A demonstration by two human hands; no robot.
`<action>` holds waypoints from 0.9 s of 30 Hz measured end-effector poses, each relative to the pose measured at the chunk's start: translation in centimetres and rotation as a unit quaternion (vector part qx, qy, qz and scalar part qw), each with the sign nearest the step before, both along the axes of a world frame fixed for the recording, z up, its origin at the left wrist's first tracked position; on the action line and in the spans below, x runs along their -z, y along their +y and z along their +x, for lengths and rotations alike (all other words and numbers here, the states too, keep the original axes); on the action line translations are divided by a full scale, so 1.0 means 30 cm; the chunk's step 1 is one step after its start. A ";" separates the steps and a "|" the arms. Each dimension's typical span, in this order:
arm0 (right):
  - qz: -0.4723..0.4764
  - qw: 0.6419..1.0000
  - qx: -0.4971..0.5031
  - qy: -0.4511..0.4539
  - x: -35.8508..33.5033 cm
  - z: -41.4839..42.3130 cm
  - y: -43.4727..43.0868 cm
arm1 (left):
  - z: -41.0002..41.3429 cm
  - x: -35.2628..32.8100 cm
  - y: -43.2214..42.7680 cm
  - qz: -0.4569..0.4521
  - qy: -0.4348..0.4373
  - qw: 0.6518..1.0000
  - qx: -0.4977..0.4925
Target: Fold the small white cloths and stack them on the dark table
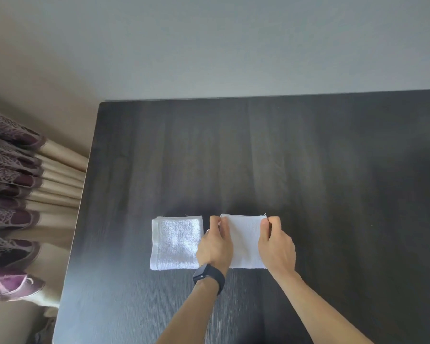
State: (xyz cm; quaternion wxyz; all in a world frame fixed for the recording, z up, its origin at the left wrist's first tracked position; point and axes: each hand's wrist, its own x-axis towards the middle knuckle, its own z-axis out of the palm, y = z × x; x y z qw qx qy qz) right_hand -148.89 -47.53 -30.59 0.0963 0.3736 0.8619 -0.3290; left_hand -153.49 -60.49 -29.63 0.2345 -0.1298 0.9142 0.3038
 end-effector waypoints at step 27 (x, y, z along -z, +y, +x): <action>0.170 0.956 -0.239 0.031 0.117 0.077 -0.036 | -0.010 0.103 -0.057 -0.160 0.179 0.885 0.399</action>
